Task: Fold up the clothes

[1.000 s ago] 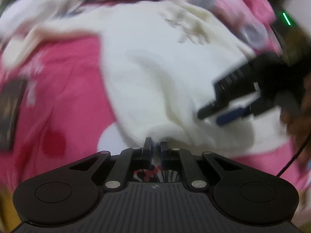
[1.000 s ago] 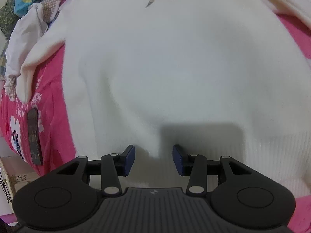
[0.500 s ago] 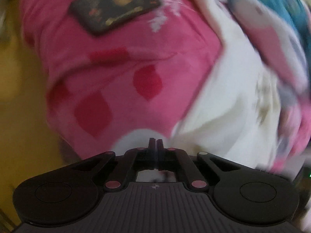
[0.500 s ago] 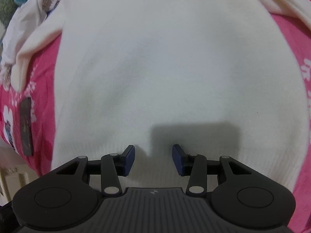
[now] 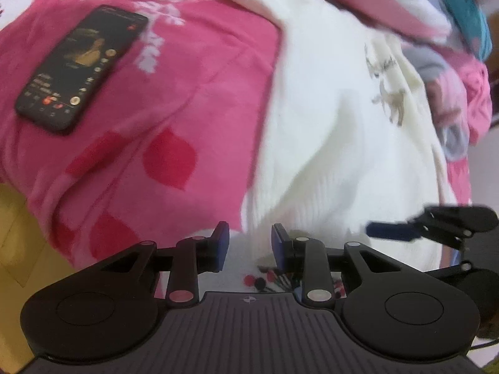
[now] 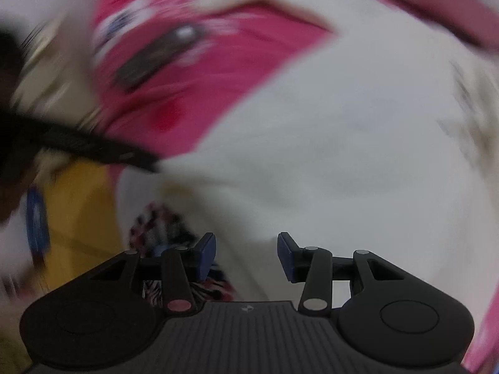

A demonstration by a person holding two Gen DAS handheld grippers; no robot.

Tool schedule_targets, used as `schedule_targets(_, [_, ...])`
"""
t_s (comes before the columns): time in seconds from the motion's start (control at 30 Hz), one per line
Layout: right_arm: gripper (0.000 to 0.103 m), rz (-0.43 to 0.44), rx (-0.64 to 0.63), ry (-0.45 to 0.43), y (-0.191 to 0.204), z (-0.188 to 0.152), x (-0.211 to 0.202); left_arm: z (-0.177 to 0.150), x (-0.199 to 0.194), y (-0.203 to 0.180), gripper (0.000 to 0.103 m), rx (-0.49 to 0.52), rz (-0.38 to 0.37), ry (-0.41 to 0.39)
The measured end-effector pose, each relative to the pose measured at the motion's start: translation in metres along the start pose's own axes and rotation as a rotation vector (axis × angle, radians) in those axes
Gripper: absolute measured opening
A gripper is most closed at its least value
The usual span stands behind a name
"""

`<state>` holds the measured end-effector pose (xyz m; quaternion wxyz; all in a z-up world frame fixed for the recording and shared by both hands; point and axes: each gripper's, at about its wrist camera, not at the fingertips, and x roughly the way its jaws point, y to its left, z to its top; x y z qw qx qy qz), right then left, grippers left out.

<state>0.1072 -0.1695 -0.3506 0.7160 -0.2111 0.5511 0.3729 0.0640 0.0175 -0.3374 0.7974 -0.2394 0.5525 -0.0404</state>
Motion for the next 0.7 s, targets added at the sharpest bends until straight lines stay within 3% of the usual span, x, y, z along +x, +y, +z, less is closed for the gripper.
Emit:
schedule_targets(0.07, [0.046,-0.005,-0.161,-0.016,0.019,0.005,0.004,0.0,0.0,-0.001,0.029,0.014,-0.003,0.007])
schedule_targets(0.1, [0.046,-0.037,-0.182,-0.007,0.022,0.007,0.014,0.0,-0.002,-0.002,0.029,0.023,-0.006,0.01])
schedule_targets(0.17, [0.034,-0.084,-0.19,0.008,0.021,0.008,0.026,-0.001,-0.002,-0.008,0.029,0.048,-0.011,0.016])
schedule_targets(0.27, [0.014,-0.086,-0.046,-0.017,0.002,0.013,0.021,-0.001,-0.002,-0.016,0.035,0.097,-0.015,0.024])
schedule_targets(0.4, [0.012,-0.089,0.137,-0.029,-0.024,0.011,0.01,-0.005,0.008,-0.033,0.036,0.225,0.0,0.037])
schedule_targets(0.57, [0.01,-0.064,0.199,-0.045,-0.037,0.008,0.006,-0.015,0.02,-0.053,0.042,0.384,0.019,0.063])
schedule_targets(0.7, [0.008,-0.033,0.346,-0.064,-0.042,0.015,0.012,-0.029,0.024,-0.07,0.051,0.56,0.102,0.048])
